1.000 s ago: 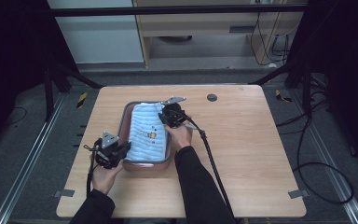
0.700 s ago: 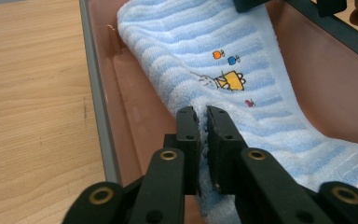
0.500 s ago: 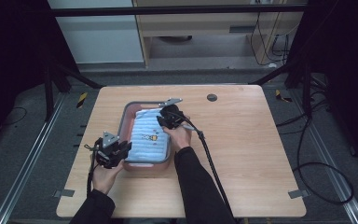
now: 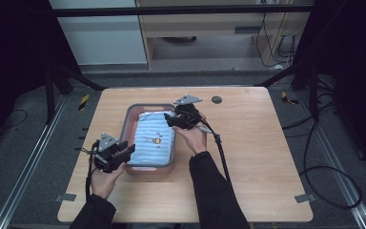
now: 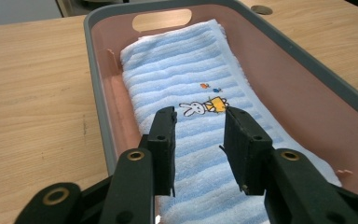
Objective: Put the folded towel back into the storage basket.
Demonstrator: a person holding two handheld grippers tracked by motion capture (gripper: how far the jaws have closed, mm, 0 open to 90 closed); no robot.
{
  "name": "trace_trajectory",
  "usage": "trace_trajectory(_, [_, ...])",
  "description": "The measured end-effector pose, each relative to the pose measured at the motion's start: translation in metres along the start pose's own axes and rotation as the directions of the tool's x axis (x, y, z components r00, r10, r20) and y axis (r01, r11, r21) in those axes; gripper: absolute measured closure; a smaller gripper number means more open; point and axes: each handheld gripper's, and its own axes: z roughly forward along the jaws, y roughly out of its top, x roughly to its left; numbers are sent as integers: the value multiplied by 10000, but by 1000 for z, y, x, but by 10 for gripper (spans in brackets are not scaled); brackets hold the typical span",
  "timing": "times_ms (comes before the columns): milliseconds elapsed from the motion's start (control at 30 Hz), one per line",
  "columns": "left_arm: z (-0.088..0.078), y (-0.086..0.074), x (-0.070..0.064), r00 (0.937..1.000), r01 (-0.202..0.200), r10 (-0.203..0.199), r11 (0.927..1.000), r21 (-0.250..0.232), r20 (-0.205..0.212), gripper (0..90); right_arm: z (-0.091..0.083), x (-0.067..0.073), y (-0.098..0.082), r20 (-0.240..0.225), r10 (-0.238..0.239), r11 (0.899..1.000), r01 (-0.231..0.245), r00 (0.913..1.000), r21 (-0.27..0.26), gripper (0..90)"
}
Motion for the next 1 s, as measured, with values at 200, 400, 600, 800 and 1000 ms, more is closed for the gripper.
trace_trajectory(200, [-5,0,-4,9996,-110,113,9999,-93,272,564,-30,-14,-1,125,243,9990,-238,9996,-369,307])
trace_trajectory(400, [-9,0,-5,9994,-176,181,9997,-190,306,506,-57,-28,-12,230,462,9975,-448,9987,-553,263])
trace_trajectory(600, [-10,0,-6,9987,-217,227,9995,-239,451,462,-84,-42,-29,438,629,9965,-603,9971,-582,231])
trace_trajectory(800, [-12,-2,-4,9981,-321,336,9991,-281,519,404,-111,-55,-48,656,663,9960,-621,9956,-641,210])
trace_trajectory(1000, [-13,-4,-2,9970,-476,499,9981,-400,595,350,-132,-68,-71,866,830,9955,-787,9928,-529,200])
